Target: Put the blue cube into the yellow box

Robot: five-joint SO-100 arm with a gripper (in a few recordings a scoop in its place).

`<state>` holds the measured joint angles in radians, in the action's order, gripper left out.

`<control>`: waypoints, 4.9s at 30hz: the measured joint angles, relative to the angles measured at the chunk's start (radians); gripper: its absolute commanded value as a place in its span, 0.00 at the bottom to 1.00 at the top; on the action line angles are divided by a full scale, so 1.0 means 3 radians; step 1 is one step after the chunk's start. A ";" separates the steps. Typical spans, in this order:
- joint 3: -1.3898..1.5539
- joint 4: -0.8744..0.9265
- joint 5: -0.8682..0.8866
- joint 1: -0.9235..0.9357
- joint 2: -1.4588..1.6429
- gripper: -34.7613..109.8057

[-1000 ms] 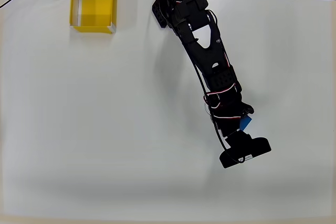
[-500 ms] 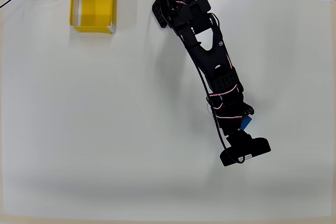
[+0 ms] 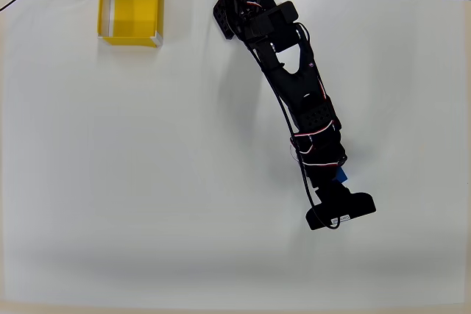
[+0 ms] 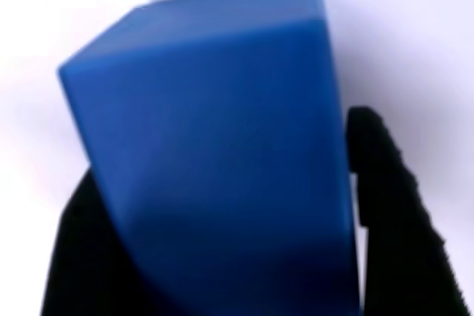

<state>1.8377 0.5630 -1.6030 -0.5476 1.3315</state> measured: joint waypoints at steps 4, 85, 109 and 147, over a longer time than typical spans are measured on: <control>0.0000 0.0000 -0.0051 0.0010 0.0000 0.33; 0.1974 0.1202 -0.0123 0.6770 0.3814 0.33; 0.2439 0.1043 -0.0082 0.7118 0.3886 0.34; 0.1815 0.2413 -0.0312 0.6611 0.4847 0.35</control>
<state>2.3823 1.2870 -1.6966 1.4358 2.7857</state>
